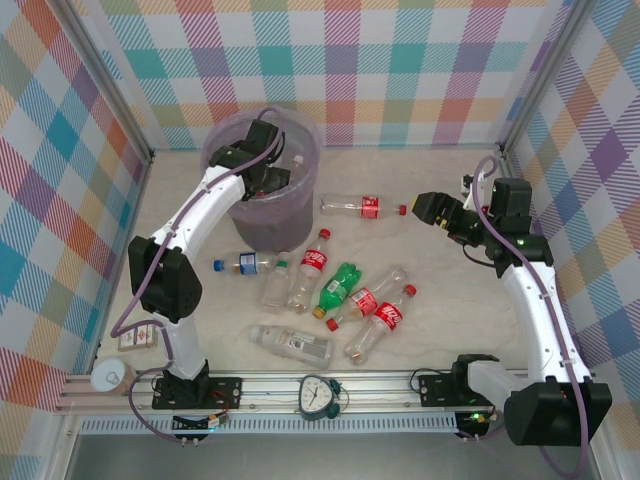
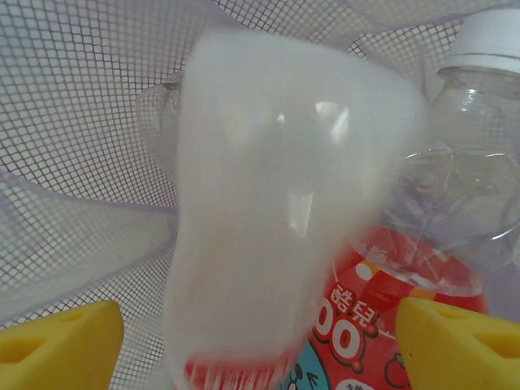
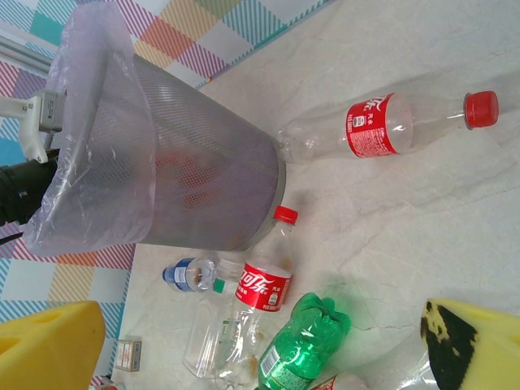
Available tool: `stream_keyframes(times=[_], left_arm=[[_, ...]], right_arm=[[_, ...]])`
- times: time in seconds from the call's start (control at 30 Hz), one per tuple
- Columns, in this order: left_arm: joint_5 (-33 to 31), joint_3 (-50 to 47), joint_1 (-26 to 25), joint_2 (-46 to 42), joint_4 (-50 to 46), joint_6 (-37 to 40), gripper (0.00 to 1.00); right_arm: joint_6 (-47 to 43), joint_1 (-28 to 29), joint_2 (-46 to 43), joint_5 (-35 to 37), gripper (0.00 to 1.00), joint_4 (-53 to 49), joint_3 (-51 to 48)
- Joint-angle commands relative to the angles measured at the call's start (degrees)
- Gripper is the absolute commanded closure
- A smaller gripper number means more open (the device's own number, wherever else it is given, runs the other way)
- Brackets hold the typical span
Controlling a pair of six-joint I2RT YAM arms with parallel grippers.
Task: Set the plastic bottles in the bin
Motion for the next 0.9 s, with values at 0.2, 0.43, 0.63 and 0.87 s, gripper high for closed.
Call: stream_keyframes(times=[0.2, 0.43, 0.63, 0.87], left_arm=[[0.99, 1.68, 0.58, -1.72, -1.0, 1.08, 0.1], [2.91, 3.0, 0.59, -3.95, -0.8, 0.86, 0.09], [4.75, 3.73, 0.51, -7.88, -0.37, 0.87, 0.09], [4.62, 4.19, -0.26, -14.15, -1.35, 1.72, 0.08]], right_arm=[[0.2, 0.36, 0.73, -1.37, 0.01, 1.76, 1.12], [0.37, 0.4, 0.88, -1.28, 0.01, 2.64, 0.77], [0.01, 0.37, 1.95, -1.53, 0.01, 2.45, 0.99], [-0.11, 0.37, 3.14, -1.15, 0.01, 2.58, 1.12]])
